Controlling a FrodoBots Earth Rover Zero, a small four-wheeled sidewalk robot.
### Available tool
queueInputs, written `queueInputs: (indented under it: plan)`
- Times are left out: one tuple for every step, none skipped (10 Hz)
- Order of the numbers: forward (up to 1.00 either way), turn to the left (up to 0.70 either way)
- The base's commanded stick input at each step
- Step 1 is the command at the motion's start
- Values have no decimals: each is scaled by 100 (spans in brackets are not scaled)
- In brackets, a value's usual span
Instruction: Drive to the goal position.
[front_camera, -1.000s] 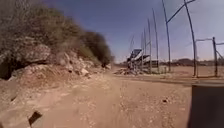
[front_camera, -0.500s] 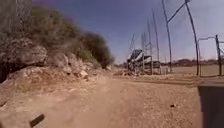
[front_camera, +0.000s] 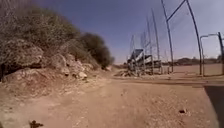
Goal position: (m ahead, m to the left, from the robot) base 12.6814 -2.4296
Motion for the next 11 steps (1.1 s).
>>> queueInputs:
  plan:
    - [50, 0]
    - [50, 0]
    - [50, 0]
    - [50, 0]
    - [50, 0]
    - [50, 0]
    - [50, 0]
    - [50, 0]
    - [50, 0]
    - [50, 0]
    - [50, 0]
